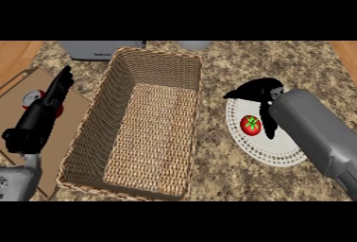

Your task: Pick the tomato from the placemat and place it in the basket

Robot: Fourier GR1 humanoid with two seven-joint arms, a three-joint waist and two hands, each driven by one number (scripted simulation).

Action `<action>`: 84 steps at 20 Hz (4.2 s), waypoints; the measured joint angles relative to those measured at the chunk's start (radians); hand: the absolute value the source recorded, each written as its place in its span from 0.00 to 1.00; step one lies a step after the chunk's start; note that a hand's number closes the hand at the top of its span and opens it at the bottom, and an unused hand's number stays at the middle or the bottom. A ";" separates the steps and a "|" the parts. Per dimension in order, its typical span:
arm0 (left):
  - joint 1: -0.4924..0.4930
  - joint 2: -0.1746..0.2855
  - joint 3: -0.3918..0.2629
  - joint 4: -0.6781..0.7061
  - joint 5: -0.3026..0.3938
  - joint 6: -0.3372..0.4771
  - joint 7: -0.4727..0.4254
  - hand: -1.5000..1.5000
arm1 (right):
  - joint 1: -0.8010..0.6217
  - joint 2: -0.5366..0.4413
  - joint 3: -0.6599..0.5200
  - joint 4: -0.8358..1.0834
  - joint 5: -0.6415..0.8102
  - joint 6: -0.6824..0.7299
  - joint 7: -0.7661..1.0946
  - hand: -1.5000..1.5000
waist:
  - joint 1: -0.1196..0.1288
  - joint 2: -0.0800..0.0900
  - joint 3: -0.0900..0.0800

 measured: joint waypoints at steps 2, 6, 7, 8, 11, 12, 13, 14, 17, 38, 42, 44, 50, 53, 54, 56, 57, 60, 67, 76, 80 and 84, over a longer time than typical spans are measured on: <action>-0.004 -0.005 0.002 -0.028 -0.005 -0.002 0.033 0.50 | 0.008 0.026 -0.015 0.016 0.023 -0.020 0.003 0.00 | 0.001 0.000 0.000; -0.011 -0.013 0.022 -0.017 -0.014 -0.019 0.027 0.50 | 0.056 0.037 -0.048 -0.001 0.061 -0.038 -0.011 0.00 | -0.003 -0.001 0.000; -0.017 -0.015 0.027 -0.015 -0.014 -0.024 0.033 0.50 | 0.072 0.035 -0.057 -0.015 0.070 -0.038 -0.011 0.00 | -0.004 -0.001 0.000; -0.024 -0.021 0.026 -0.017 -0.022 -0.023 0.043 0.50 | 0.065 0.047 -0.066 0.002 0.081 -0.039 -0.015 0.00 | -0.003 -0.001 0.000; -0.012 -0.028 0.042 -0.009 -0.028 -0.035 0.023 0.50 | 0.091 0.060 -0.082 -0.003 0.116 -0.043 -0.020 0.00 | -0.003 -0.001 0.000; -0.016 -0.036 0.035 -0.013 -0.038 -0.033 0.029 0.50 | 0.092 0.063 -0.085 0.014 0.130 -0.051 -0.033 0.00 | -0.002 -0.001 0.000; -0.007 -0.038 0.037 -0.021 -0.043 -0.035 0.029 0.50 | 0.083 0.065 -0.093 0.032 0.143 -0.051 -0.044 0.00 | -0.001 0.000 0.000; -0.012 -0.037 0.045 -0.022 -0.039 -0.041 0.036 0.50 | 0.091 0.061 -0.097 0.042 0.155 -0.063 -0.061 0.00 | -0.001 0.000 0.000; -0.028 -0.044 0.058 0.005 -0.047 -0.051 0.025 0.50 | 0.117 0.075 -0.108 0.043 0.187 -0.066 -0.059 0.00 | -0.003 -0.001 0.000; -0.016 -0.084 0.085 -0.039 -0.088 -0.090 0.045 0.50 | 0.101 0.138 -0.214 0.207 0.354 -0.233 -0.166 1.00 | 0.002 -0.019 -0.013; -0.004 -0.100 0.076 -0.049 -0.102 -0.084 0.043 0.50 | 0.091 0.138 -0.224 0.239 0.378 -0.309 -0.220 1.00 | 0.005 -0.017 -0.011; -0.007 -0.107 0.078 -0.038 -0.108 -0.081 0.036 0.50 | 0.086 0.144 -0.236 0.248 0.387 -0.348 -0.228 1.00 | 0.003 -0.015 -0.010; 0.009 -0.102 0.103 -0.026 -0.113 -0.068 0.037 0.50 | 0.183 0.117 -0.349 0.165 0.362 -0.536 -0.014 1.00 | -0.039 -0.022 -0.003; 0.021 -0.092 0.120 -0.031 -0.105 -0.069 0.040 0.50 | 0.241 0.080 -0.415 0.101 0.349 -0.642 0.103 1.00 | -0.061 -0.024 -0.003; 0.026 -0.087 0.126 -0.031 -0.100 -0.075 0.040 0.50 | 0.262 0.079 -0.433 0.067 0.343 -0.676 0.135 1.00 | -0.064 -0.025 -0.003; 0.042 -0.088 0.129 -0.035 -0.098 -0.075 0.033 0.50 | 0.286 0.074 -0.476 -0.011 0.315 -0.731 0.177 1.00 | -0.068 -0.026 -0.002; 0.052 -0.089 0.129 -0.042 -0.097 -0.075 0.037 0.50 | 0.298 0.078 -0.497 -0.056 0.297 -0.757 0.187 1.00 | -0.071 -0.028 -0.002; 0.055 -0.083 0.137 -0.040 -0.096 -0.077 0.036 0.50 | 0.305 0.111 -0.566 -0.194 0.207 -0.810 0.186 1.00 | -0.081 -0.031 -0.002; 0.055 -0.086 0.136 -0.038 -0.095 -0.081 0.031 0.50 | 0.290 0.208 -0.630 -0.578 0.003 -0.750 0.243 1.00 | -0.076 -0.031 -0.002; 0.023 -0.091 0.122 -0.039 -0.099 -0.093 0.027 0.50 | 0.099 0.285 -0.588 -0.996 -0.132 -0.487 0.679 1.00 | -0.034 -0.016 -0.002; 0.021 -0.109 0.103 -0.037 -0.113 -0.089 0.021 0.50 | -0.028 0.355 -0.541 -1.052 -0.160 -0.412 0.899 1.00 | -0.019 -0.012 -0.002; -0.009 -0.116 0.099 -0.011 -0.120 -0.091 0.016 0.50 | -0.192 0.403 -0.508 -0.981 -0.176 -0.416 1.050 1.00 | -0.008 -0.007 -0.002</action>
